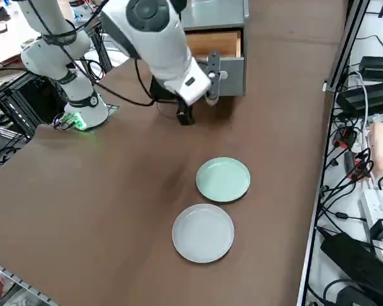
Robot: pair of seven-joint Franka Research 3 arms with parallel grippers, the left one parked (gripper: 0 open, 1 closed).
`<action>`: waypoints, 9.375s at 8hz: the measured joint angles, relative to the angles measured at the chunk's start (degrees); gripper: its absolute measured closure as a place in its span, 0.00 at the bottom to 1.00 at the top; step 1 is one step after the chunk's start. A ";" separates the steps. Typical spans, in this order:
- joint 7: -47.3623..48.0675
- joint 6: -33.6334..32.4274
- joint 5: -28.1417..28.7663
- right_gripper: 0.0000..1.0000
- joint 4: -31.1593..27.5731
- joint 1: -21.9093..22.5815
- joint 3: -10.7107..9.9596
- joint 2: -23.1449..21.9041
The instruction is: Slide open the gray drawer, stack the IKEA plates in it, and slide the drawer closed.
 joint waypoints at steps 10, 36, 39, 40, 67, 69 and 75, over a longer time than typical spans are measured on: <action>41.19 41.05 -11.70 0.12 -15.37 0.16 -0.02 11.78; 38.50 -3.40 -1.07 1.00 -9.65 2.85 3.49 -23.68; 39.03 -2.70 -2.91 1.00 -18.23 11.71 4.11 -28.38; 40.02 -1.48 -4.59 1.00 -20.27 13.79 5.26 -29.11; 50.90 40.42 -26.07 0.14 -1.72 -17.36 5.94 17.86; 51.08 44.80 -26.20 0.17 -1.68 -17.36 5.44 20.26; 51.50 50.81 -26.21 0.24 -1.61 -17.23 5.45 24.23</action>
